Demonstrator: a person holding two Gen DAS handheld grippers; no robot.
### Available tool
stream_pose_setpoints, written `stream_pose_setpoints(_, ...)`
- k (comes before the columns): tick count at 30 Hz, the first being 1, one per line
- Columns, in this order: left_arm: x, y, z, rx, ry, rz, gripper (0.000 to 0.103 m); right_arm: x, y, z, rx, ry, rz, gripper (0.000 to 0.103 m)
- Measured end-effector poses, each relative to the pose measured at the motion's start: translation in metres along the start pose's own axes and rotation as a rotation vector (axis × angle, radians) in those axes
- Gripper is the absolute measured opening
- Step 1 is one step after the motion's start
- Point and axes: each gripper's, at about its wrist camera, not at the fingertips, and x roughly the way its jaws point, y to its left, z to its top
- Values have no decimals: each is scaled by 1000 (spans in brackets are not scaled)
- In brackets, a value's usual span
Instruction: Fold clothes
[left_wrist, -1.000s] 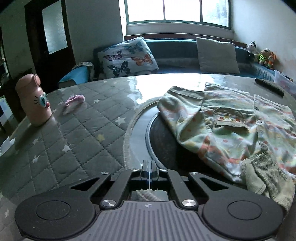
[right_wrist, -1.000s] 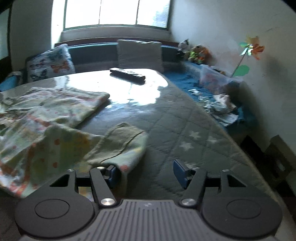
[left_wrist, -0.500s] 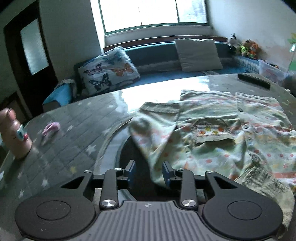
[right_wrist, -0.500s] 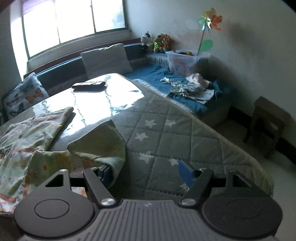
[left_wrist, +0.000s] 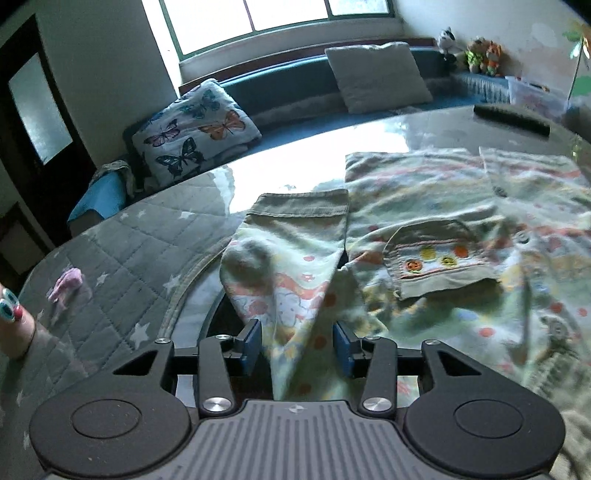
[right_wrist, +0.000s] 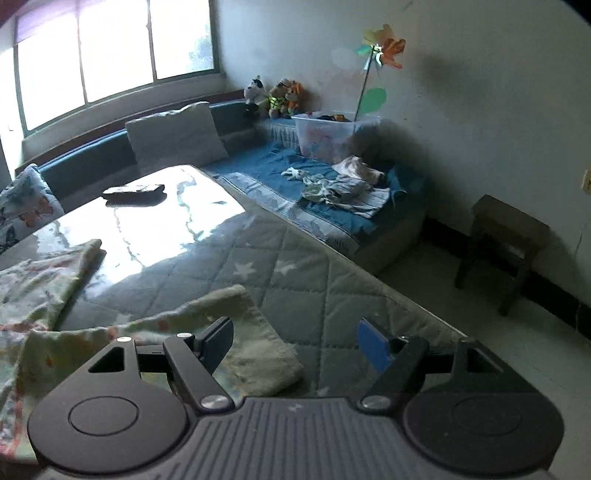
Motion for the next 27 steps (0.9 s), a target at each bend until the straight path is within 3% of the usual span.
stream_pose_setpoints(3,6,1,4,24,-12,13,41,-1,19,3,-56,-6,44,77)
stream_pose_setpoints(5,10,6,5,11,-3,11,19,-2,34,5,-100,-6,95,77)
stream_pose_setpoints(8,9,16,2,-18,-2,24,8,-4,64,2,-180,13,199,77)
stream_pose_setpoints(16,-27,51,-20,-166,-39,60,5,-3,155,-14,-371,66,437,77)
stream_pose_setpoints(27,-99,84,-87,-321,-34,100,5,-18,210,-50,-571,124,554,78)
